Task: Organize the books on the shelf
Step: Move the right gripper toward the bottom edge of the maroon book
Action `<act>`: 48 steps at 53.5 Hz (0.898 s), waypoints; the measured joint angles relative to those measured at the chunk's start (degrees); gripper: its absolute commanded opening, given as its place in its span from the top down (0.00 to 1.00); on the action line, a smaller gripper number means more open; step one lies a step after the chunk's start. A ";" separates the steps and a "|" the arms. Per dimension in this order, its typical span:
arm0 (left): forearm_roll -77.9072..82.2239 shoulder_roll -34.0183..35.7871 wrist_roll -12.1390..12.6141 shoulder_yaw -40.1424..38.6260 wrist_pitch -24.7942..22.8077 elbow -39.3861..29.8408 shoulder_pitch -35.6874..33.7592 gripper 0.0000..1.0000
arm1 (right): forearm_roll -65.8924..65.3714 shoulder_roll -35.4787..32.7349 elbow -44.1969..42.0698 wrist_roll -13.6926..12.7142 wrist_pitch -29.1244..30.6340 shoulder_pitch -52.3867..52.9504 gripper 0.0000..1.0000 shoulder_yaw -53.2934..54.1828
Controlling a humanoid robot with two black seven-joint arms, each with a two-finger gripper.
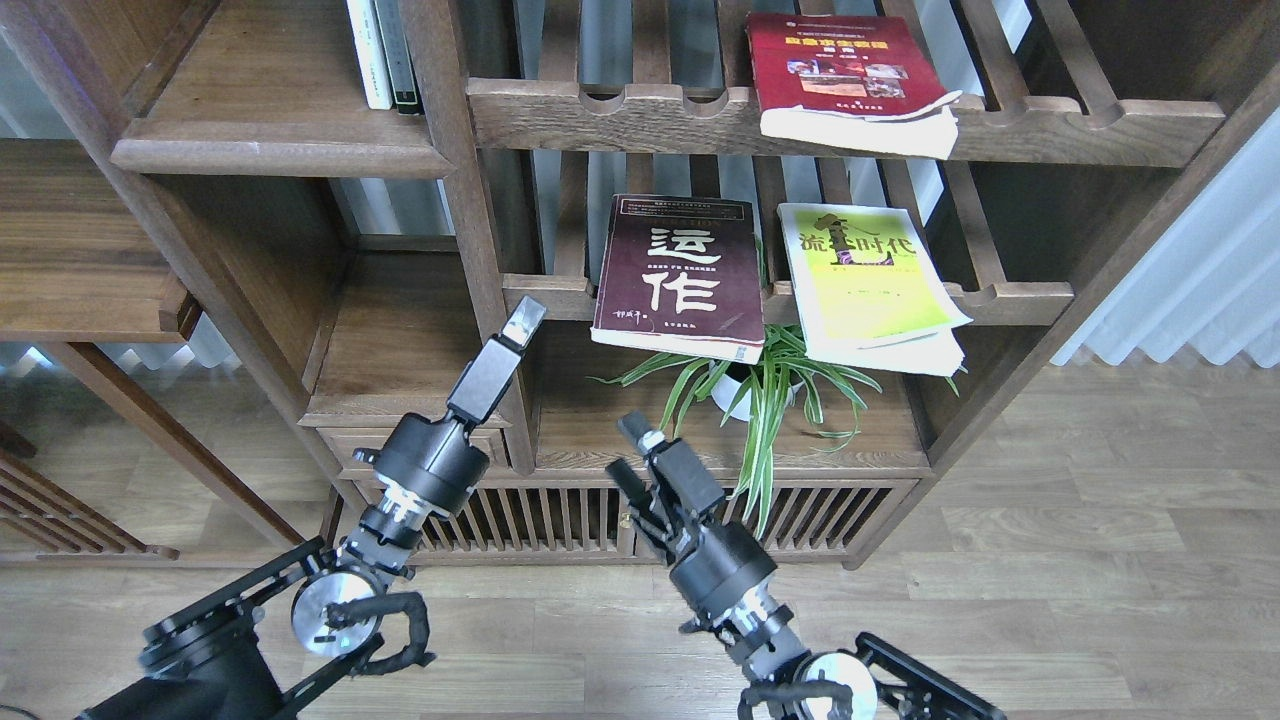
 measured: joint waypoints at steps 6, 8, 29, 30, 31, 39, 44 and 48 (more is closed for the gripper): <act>0.05 0.26 0.00 -1.67 0.00 -0.21 0.28 0.00 | 0.74 0.00 -1.08 3.50 0.00 2.01 0.01 0.02; 0.06 0.38 0.00 -2.44 0.00 -0.39 0.31 0.00 | 0.93 0.00 -1.17 3.91 0.00 2.25 0.01 -0.02; 0.13 3.20 0.00 -5.77 0.00 -0.14 2.84 0.00 | 1.52 0.00 -2.46 8.87 -0.32 5.40 0.01 0.23; 0.14 3.21 0.00 -5.96 0.00 -0.07 3.06 0.00 | 1.71 0.00 -2.60 9.84 -0.70 5.88 0.01 0.28; 0.14 3.22 0.00 -6.12 0.00 -0.01 3.21 0.00 | 1.86 0.00 -2.73 10.56 -1.06 6.23 0.01 0.31; 0.14 3.28 0.00 -7.82 0.00 0.34 4.74 0.00 | 3.48 0.00 -3.94 13.99 -4.50 8.23 0.01 0.36; 0.14 3.42 0.00 -8.58 0.00 0.43 5.59 0.00 | 3.82 0.00 -4.28 14.21 -5.07 8.36 0.01 -0.07; 0.14 3.53 0.00 -9.15 0.00 0.45 6.04 0.00 | 3.92 0.00 -4.78 14.26 -5.21 8.36 0.01 -0.41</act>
